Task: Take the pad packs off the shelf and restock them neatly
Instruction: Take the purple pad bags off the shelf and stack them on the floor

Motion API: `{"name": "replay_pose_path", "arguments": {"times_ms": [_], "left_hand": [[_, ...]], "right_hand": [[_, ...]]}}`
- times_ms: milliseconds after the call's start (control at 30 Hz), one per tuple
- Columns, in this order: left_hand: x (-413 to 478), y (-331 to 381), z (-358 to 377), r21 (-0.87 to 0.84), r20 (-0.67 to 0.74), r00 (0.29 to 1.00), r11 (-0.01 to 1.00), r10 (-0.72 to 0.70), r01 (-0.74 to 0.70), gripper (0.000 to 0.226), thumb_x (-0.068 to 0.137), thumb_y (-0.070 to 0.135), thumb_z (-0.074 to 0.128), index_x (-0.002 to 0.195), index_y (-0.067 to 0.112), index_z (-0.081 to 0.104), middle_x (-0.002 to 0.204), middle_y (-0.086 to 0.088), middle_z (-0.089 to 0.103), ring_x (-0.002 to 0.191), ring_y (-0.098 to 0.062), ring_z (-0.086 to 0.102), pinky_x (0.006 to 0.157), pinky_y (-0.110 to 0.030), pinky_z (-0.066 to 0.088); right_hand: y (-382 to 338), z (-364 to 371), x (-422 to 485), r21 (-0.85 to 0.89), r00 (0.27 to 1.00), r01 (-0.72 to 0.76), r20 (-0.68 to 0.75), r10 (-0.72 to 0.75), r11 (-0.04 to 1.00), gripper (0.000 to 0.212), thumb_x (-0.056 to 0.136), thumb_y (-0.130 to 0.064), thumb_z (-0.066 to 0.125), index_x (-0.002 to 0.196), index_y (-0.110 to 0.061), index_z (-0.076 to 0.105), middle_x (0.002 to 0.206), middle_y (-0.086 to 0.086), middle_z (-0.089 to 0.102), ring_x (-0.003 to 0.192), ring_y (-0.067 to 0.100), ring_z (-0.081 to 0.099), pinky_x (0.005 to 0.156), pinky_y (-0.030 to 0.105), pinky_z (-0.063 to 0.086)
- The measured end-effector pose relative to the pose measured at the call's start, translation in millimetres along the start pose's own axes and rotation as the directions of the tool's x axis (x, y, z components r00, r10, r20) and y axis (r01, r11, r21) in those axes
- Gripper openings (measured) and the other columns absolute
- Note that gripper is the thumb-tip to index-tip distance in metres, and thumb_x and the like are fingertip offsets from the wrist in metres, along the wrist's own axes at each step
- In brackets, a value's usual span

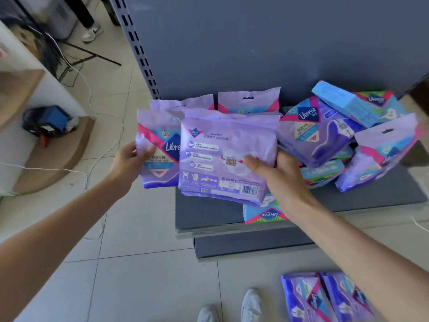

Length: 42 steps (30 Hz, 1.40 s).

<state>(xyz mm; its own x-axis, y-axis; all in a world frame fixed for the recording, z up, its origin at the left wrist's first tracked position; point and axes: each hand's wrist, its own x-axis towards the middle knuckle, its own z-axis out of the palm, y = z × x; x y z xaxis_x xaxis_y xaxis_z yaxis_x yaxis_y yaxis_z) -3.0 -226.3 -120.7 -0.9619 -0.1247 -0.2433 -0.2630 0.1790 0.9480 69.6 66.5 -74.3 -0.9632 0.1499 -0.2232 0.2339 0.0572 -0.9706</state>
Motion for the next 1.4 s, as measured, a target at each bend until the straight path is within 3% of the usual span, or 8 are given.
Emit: {"name": "replay_pose_path", "arguments": {"times_ms": [100, 200, 333, 467, 633, 1000, 1100, 1400], "left_hand": [[-23, 27, -1, -0.016, 0.117, 0.991, 0.998, 0.06, -0.058, 0.014, 0.092, 0.022, 0.056, 0.09, 0.01, 0.062, 0.077, 0.004, 0.072, 0.067, -0.01, 0.07, 0.064, -0.025, 0.059], [-39, 60, 19, 0.006, 0.238, 0.963, 0.991, 0.126, -0.131, 0.02, 0.083, 0.025, 0.066, 0.09, 0.007, 0.064, 0.079, 0.004, 0.072, 0.071, -0.013, 0.067, 0.067, -0.027, 0.055], [-56, 97, 88, 0.022, 0.339, 0.931, 0.988, 0.136, -0.152, 0.022, 0.074, 0.012, 0.048, 0.087, 0.011, 0.065, 0.082, -0.003, 0.071, 0.077, -0.023, 0.065, 0.073, -0.039, 0.049], [-85, 127, 185, -0.111, 0.431, 0.9, 0.994, 0.069, -0.024, 0.025, 0.089, 0.04, 0.054, 0.079, 0.02, 0.066, 0.081, -0.005, 0.068, 0.073, -0.019, 0.061, 0.072, -0.027, 0.045], [-161, 134, 326, -0.086, 0.689, 0.722, 0.996, 0.069, -0.013, 0.043, 0.077, 0.035, 0.074, 0.108, 0.012, 0.057, 0.099, 0.001, 0.07, 0.079, -0.006, 0.069, 0.068, -0.019, 0.052], [-312, 37, 571, 0.339, 0.909, 0.3, 0.931, -0.289, -0.131, 0.086, 0.049, 0.057, 0.08, 0.119, 0.012, 0.054, 0.11, -0.005, 0.07, 0.095, -0.023, 0.071, 0.091, -0.048, 0.054], [-323, 2, 613, 0.412, 0.904, 0.208, 0.889, -0.373, -0.2, 0.063, 0.07, 0.05, 0.075, 0.115, 0.008, 0.059, 0.106, -0.008, 0.072, 0.094, -0.026, 0.071, 0.093, -0.049, 0.052], [-284, -133, 677, 0.589, 0.808, 0.245, 0.742, -0.535, -0.32, 0.108, 0.047, 0.088, 0.062, 0.13, 0.022, 0.046, 0.119, 0.006, 0.063, 0.112, -0.017, 0.059, 0.105, -0.042, 0.042]], "right_hand": [[-8, 3, -4, 0.087, 1.0, -0.013, 0.022, 0.012, 0.996, 0.014, 0.084, -0.023, 0.071, 0.097, -0.018, 0.068, 0.095, -0.004, 0.074, 0.085, 0.012, 0.069, 0.077, 0.033, 0.053], [-17, -5, -10, 0.157, 0.999, -0.026, 0.046, 0.019, 0.987, 0.029, 0.08, -0.029, 0.074, 0.105, -0.017, 0.068, 0.101, -0.001, 0.075, 0.096, 0.019, 0.07, 0.091, 0.044, 0.054], [-30, -47, -24, 0.297, 0.998, -0.02, -0.052, 0.037, 0.955, 0.03, 0.074, -0.026, 0.074, 0.101, -0.016, 0.069, 0.104, 0.008, 0.074, 0.1, 0.028, 0.069, 0.093, 0.052, 0.052], [-30, -133, -49, 0.436, 0.964, 0.033, -0.251, 0.086, 0.899, 0.021, 0.084, -0.01, 0.068, 0.105, -0.013, 0.066, 0.098, 0.007, 0.073, 0.087, 0.021, 0.071, 0.084, 0.045, 0.057], [0, -257, -111, 0.49, 0.844, 0.097, -0.502, 0.19, 0.866, 0.051, 0.083, -0.014, 0.065, 0.13, -0.001, 0.05, 0.12, 0.013, 0.066, 0.087, 0.018, 0.07, 0.071, 0.035, 0.058], [152, -437, -290, 0.645, 0.521, 0.058, -0.671, 0.528, 0.762, 0.033, 0.091, -0.009, 0.058, 0.122, 0.001, 0.059, 0.1, 0.004, 0.074, 0.077, 0.015, 0.072, 0.068, 0.034, 0.061], [195, -463, -303, 0.689, 0.516, 0.047, -0.636, 0.573, 0.723, 0.034, 0.085, -0.001, 0.061, 0.119, 0.0, 0.061, 0.108, 0.01, 0.071, 0.077, 0.018, 0.072, 0.067, 0.033, 0.06], [346, -457, -258, 0.745, 0.421, -0.05, -0.589, 0.69, 0.666, 0.077, 0.052, -0.006, 0.085, 0.122, 0.003, 0.053, 0.113, 0.016, 0.069, 0.097, 0.032, 0.069, 0.076, 0.041, 0.059]]}}
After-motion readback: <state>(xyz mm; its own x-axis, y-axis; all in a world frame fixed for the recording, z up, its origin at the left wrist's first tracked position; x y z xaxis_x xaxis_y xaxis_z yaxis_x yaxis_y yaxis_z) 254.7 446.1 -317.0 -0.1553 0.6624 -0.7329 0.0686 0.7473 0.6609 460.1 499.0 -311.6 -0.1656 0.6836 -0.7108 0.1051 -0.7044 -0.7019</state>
